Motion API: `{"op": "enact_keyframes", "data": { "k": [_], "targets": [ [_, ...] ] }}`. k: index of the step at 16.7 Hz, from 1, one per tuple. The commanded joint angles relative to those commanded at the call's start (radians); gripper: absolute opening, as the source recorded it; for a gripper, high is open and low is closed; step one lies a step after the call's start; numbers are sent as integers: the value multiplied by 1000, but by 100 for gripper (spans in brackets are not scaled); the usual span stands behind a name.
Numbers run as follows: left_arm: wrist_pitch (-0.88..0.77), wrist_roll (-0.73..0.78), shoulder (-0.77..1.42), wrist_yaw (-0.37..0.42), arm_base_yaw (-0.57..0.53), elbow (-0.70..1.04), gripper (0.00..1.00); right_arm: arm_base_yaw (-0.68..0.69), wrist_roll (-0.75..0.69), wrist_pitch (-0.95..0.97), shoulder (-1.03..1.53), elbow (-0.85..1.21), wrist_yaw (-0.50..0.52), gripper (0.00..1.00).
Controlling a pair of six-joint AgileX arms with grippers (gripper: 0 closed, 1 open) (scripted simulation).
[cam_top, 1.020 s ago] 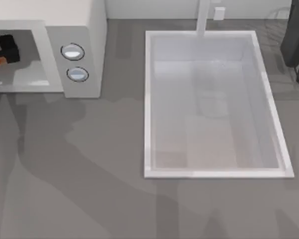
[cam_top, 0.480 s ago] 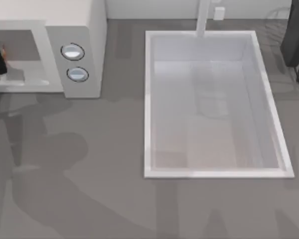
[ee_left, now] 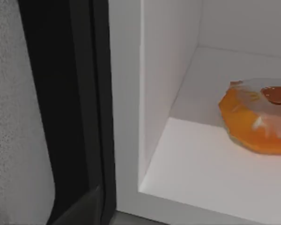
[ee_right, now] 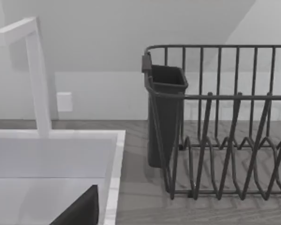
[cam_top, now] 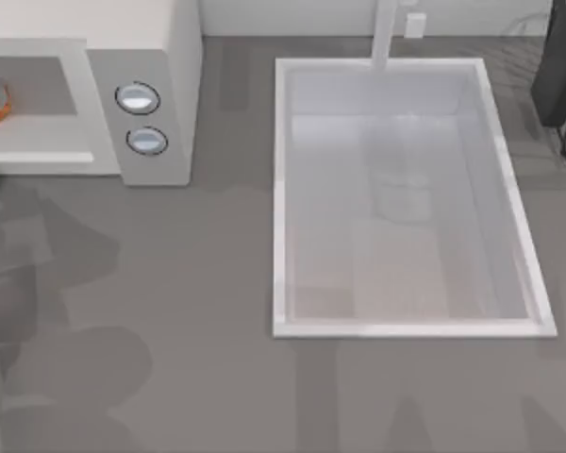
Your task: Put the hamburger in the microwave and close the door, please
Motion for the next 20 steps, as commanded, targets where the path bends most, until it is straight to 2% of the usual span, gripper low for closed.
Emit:
{"op": "enact_keyframes", "data": {
  "k": [7, 13, 20],
  "targets": [
    [-7, 11, 32, 7, 20, -168, 100, 0, 0, 0, 0, 0, 0, 100],
    [1, 11, 21, 7, 15, -157, 100, 0, 0, 0, 0, 0, 0, 100],
    [-43, 9, -110, 6, 15, -88, 100, 0, 0, 0, 0, 0, 0, 100]
  ]
}}
